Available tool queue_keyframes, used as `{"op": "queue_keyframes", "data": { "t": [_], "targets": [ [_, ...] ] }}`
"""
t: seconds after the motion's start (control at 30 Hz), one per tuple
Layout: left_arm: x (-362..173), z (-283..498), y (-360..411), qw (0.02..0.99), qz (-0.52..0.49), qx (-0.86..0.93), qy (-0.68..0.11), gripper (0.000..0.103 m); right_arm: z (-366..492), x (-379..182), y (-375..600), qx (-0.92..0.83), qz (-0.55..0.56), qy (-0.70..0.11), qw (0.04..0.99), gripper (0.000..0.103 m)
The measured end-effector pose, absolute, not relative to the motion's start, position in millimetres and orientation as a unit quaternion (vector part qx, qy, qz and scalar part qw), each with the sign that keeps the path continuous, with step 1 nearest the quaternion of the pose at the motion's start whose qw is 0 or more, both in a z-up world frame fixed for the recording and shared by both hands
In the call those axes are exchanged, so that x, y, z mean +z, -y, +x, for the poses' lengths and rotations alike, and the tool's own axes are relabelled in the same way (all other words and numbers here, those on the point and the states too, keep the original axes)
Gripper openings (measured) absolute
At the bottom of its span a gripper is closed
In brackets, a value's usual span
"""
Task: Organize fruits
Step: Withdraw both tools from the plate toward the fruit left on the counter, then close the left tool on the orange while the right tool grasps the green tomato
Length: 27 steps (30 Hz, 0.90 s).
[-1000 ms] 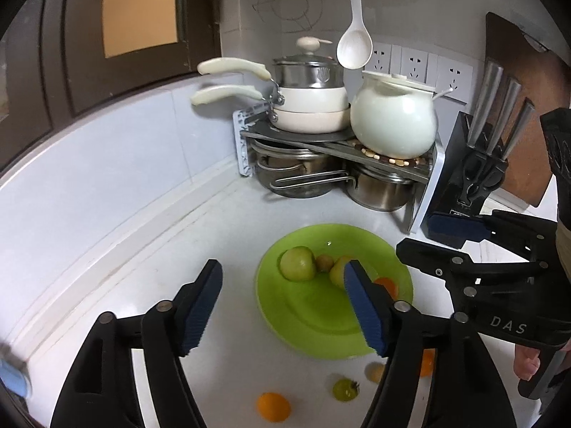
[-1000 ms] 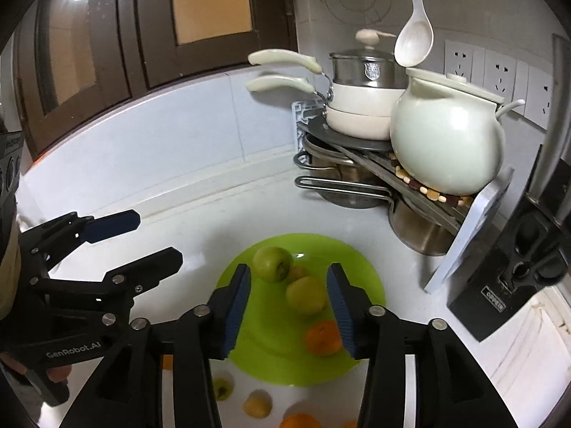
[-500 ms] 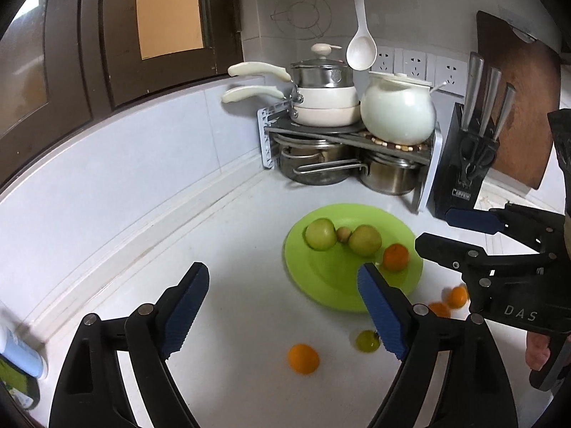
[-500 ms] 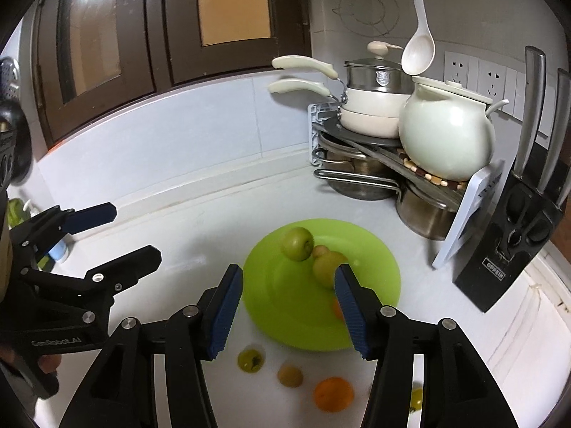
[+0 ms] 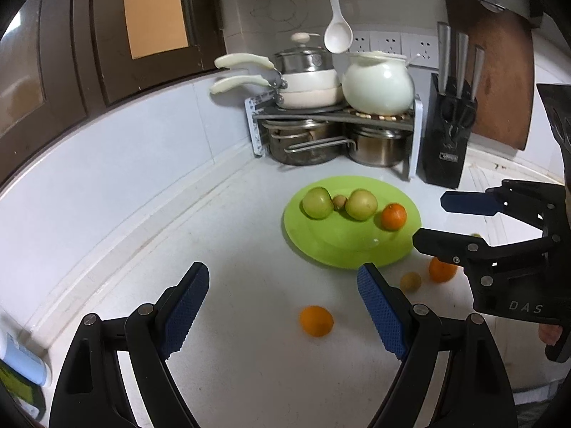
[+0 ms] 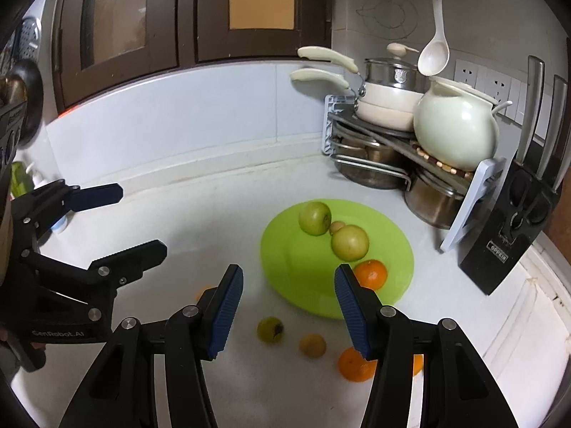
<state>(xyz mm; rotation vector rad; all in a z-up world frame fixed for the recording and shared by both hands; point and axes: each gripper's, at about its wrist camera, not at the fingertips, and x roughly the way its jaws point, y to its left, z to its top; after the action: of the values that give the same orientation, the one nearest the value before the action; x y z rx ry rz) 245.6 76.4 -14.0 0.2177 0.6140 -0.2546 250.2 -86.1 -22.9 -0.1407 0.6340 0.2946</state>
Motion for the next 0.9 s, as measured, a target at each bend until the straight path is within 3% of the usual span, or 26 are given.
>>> {"op": "queue_keyframes", "data": {
  "t": [0.9],
  "targets": [
    [-97,277,-76,0.902,0.089,-0.166,-0.387,0.084,285,-99,67,0.182,-0.108,-0.423,0.881,0.054]
  ]
}}
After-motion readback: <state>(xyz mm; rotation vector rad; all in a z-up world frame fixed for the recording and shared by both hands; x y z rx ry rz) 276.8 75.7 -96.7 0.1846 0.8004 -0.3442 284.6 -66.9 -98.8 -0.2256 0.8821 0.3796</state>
